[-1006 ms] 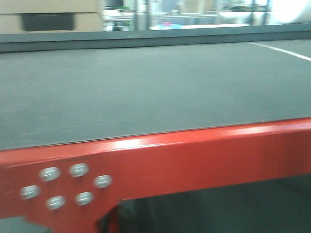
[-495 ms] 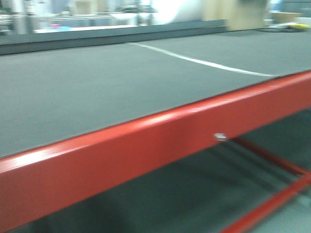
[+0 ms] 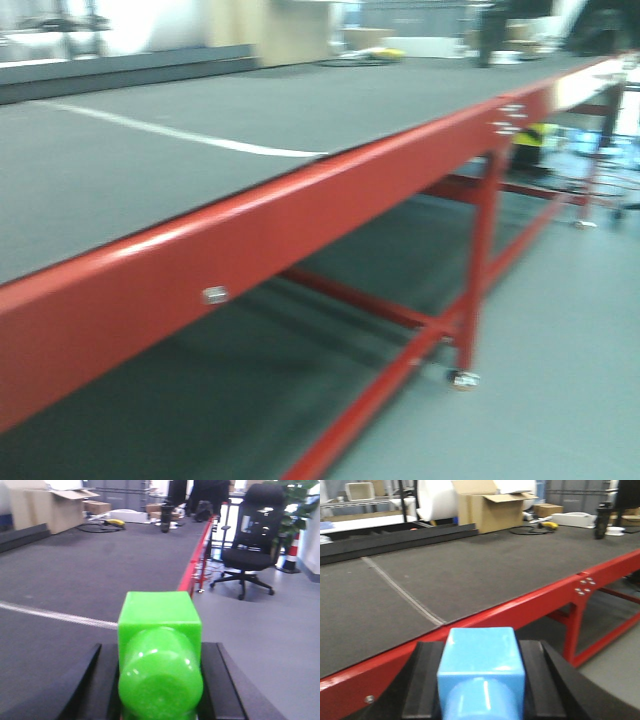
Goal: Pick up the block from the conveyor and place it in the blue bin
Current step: 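Drive the base away from the conveyor holding both blocks, then drive the base toward the shelf of blue bins, then move both held blocks over the open blue bin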
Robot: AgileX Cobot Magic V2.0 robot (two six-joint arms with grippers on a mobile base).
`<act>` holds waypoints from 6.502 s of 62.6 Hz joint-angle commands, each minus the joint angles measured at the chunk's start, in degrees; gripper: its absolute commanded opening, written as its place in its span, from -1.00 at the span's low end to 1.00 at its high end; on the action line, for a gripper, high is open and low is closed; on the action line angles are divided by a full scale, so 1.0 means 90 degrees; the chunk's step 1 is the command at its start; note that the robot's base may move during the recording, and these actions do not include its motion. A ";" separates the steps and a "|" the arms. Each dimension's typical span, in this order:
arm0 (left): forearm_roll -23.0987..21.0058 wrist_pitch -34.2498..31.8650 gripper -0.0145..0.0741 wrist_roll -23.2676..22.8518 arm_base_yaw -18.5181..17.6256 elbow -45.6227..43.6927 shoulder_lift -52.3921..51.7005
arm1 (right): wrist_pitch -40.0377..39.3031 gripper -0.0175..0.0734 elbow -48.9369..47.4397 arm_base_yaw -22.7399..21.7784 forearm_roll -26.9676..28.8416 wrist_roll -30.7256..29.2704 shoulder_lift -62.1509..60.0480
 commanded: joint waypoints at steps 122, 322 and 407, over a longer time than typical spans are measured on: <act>0.0037 -0.0088 -0.92 0.0005 -0.0040 -0.0004 -0.0025 | -0.0101 -0.95 -0.0057 0.0020 -0.0054 -0.0035 -0.0016; 0.0037 -0.0088 -0.92 0.0005 -0.0040 -0.0004 -0.0025 | -0.0116 -0.95 -0.0057 0.0020 -0.0054 -0.0035 -0.0016; 0.0037 -0.0088 -0.92 0.0005 -0.0040 -0.0004 -0.0025 | -0.0116 -0.95 -0.0057 0.0020 -0.0054 -0.0035 -0.0016</act>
